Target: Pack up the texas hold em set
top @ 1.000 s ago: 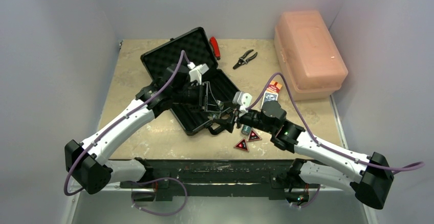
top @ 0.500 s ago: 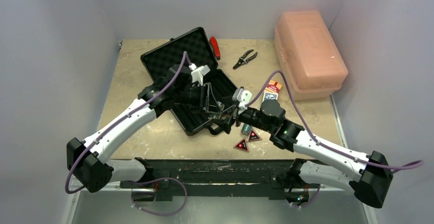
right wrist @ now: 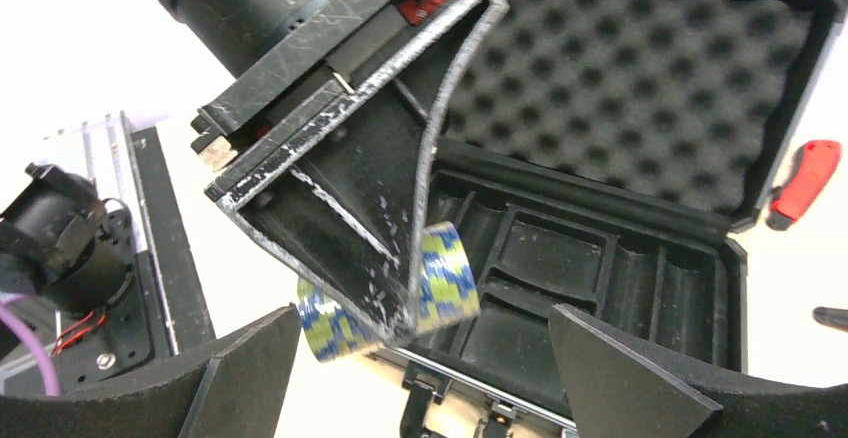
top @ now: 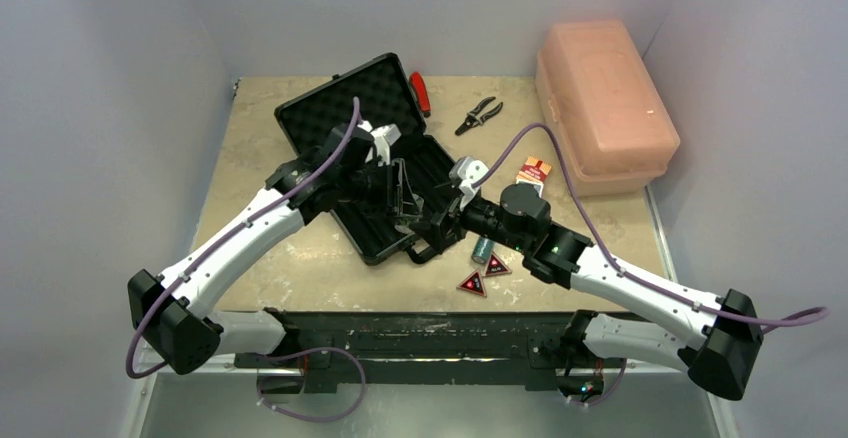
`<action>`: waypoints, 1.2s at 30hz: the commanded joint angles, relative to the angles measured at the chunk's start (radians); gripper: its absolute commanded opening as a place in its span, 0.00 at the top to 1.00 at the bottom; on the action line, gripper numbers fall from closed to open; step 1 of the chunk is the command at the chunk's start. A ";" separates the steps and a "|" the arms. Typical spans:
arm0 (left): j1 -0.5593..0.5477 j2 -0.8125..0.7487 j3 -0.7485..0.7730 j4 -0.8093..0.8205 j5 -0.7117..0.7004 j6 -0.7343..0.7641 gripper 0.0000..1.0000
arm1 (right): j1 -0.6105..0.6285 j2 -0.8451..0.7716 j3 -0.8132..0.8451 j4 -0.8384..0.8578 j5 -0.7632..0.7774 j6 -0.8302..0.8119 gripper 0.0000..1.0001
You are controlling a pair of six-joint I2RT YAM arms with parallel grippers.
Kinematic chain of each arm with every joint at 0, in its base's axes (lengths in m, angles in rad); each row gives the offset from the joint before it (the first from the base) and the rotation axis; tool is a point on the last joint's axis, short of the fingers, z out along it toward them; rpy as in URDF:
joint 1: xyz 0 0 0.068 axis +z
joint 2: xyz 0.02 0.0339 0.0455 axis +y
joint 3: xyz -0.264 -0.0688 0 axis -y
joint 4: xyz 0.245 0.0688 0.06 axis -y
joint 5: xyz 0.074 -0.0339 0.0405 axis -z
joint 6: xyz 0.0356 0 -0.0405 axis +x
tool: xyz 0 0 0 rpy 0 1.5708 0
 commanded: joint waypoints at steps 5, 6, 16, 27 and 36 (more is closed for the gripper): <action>0.013 -0.051 0.110 -0.166 -0.313 -0.005 1.00 | -0.003 -0.081 0.034 -0.014 0.166 0.082 0.01; 0.012 -0.080 0.089 -0.155 -0.340 -0.016 1.00 | -0.003 -0.083 0.036 -0.021 0.170 0.082 0.01; 0.096 -0.250 -0.054 -0.053 -0.341 -0.057 1.00 | -0.005 -0.101 0.038 -0.061 0.311 0.141 0.01; 0.097 -0.245 0.005 -0.229 -0.576 -0.218 1.00 | -0.005 -0.084 0.065 -0.235 0.681 0.265 0.01; 0.098 -0.421 -0.051 -0.078 -0.651 -0.161 1.00 | -0.005 -0.179 0.035 -0.311 0.757 0.350 0.01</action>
